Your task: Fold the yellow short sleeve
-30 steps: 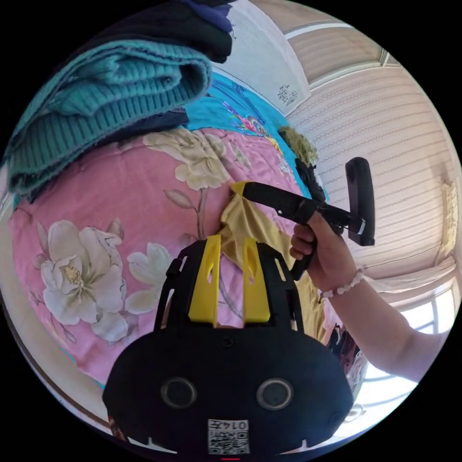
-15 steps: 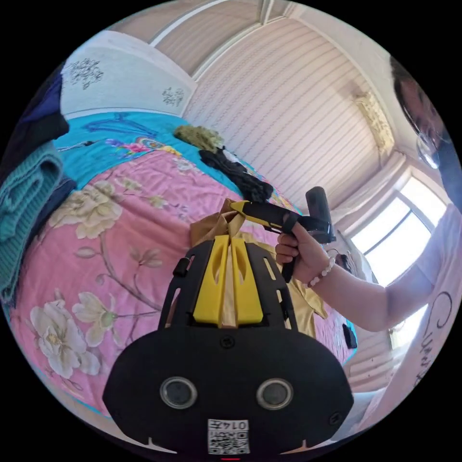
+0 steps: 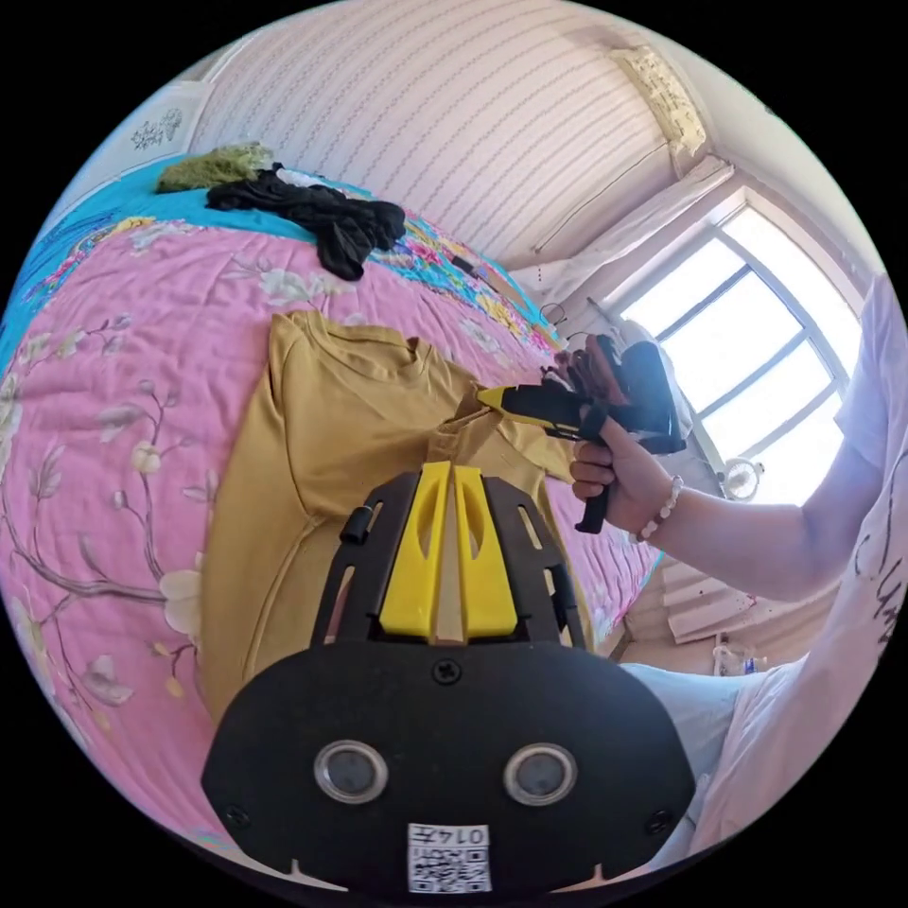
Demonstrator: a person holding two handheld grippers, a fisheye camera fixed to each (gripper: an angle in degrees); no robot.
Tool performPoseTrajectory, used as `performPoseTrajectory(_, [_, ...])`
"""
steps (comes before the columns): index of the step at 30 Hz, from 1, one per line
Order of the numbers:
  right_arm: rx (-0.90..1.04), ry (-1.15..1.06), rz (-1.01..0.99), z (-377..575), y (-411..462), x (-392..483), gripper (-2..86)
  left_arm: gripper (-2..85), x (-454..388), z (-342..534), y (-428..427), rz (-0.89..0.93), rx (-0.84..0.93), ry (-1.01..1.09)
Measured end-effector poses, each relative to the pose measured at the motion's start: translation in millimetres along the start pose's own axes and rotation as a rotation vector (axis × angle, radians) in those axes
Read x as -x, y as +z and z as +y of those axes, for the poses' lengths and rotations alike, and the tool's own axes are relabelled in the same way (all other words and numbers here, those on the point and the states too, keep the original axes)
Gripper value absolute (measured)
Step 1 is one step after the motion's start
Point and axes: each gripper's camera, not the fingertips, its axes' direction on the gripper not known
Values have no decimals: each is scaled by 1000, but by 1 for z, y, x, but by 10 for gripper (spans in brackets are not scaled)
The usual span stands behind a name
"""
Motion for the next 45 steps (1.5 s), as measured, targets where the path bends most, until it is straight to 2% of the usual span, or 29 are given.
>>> performPoseTrajectory(7, [173,133,109,38,-9,-51,5,50,-5,15,28,55,123,37])
performPoseTrajectory(10, [168,112,151,32,-25,-49,8,51,-4,13,22,-114,102,67])
performPoseTrajectory(12, [142,5,150,7,-23,-30,12,51,5,8,24,-261,85,74])
performPoseTrajectory(17, [138,-205,39,-78,35,16,46,61,18,0,61,-402,165,114])
performPoseTrajectory(22, [233,-325,45,-140,107,42,65,35,29,-4,80,-366,154,69])
performPoseTrajectory(24, [376,-303,38,-156,132,41,34,12,32,-6,84,-348,138,33])
performPoseTrajectory(33, [357,-431,-30,-183,118,86,7,-5,50,-18,57,-349,-34,-57])
performPoseTrajectory(41, [521,-529,98,-195,172,114,13,8,99,-20,75,-430,-13,-178])
performPoseTrajectory(45, [479,-490,41,-194,141,110,45,45,107,-22,77,-396,-33,-223])
